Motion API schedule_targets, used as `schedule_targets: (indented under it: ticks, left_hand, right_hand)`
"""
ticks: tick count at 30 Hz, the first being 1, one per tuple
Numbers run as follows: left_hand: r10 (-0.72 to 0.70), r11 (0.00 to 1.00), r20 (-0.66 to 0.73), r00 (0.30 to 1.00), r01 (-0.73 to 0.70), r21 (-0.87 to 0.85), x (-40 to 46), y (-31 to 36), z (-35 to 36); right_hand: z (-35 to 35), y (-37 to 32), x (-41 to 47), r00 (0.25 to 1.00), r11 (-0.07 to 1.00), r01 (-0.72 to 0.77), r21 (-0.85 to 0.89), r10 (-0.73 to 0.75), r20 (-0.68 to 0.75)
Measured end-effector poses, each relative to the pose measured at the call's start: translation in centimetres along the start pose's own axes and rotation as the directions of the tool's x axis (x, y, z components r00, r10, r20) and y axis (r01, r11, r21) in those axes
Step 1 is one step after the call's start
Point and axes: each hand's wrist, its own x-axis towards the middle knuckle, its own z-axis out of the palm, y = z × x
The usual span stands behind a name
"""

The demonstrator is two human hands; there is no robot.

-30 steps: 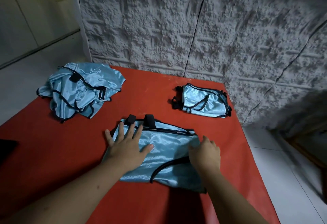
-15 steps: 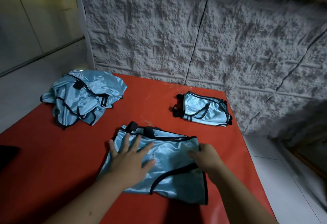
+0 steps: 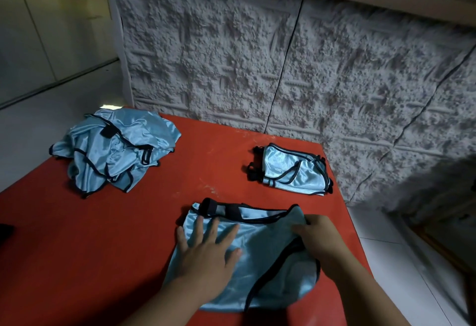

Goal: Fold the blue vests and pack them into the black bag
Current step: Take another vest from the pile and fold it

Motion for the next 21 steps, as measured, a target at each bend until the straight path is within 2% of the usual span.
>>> schedule_targets:
  ticks: [2,4,7,9,12,16,18,21]
  left_hand:
    - [-0.002,1.0,-0.068,0.998,0.003,0.024,0.5,-0.4,-0.3]
    - [0.02,0.996,-0.151,0.988,-0.007,0.084,1.1,-1.2,-0.6]
    - [0.017,0.992,-0.067,0.998,-0.009,0.122,1.3,-2.0,0.0]
    - [-0.018,0.99,-0.017,1.0,0.02,0.139,1.5,-1.9,0.4]
    - [-0.034,0.994,-0.029,0.999,0.036,0.103,1.6,-1.7,1.1]
    - [-0.011,1.0,-0.108,0.994,0.01,-0.008,1.8,-1.8,1.9]
    - [-0.016,0.999,-0.117,0.993,0.019,0.026,2.0,-1.6,1.7]
    - [0.01,0.996,-0.047,0.999,-0.005,0.09,1.8,-1.4,1.1]
  right_hand:
    - [-0.7,-1.0,-0.1,1.0,0.998,0.023,-0.064,-0.023,0.006]
    - [-1.0,-2.6,-0.4,0.996,0.971,0.088,-0.223,-0.08,0.045]
    - [-0.6,-5.3,-1.2,0.976,0.847,0.211,-0.487,-0.158,0.148]
    - [-0.2,-6.7,-1.4,0.962,0.778,0.261,-0.571,-0.161,0.219]
    - [0.4,-7.8,-1.5,0.957,0.785,0.271,-0.558,-0.158,0.242]
    - [1.8,-9.7,-2.0,0.96,0.803,0.277,-0.528,-0.208,0.188]
    - [3.4,-10.7,-2.3,0.961,0.816,0.275,-0.508,-0.231,0.149]
    - [6.0,-12.4,-3.3,0.953,0.849,0.302,-0.434,-0.265,0.146]
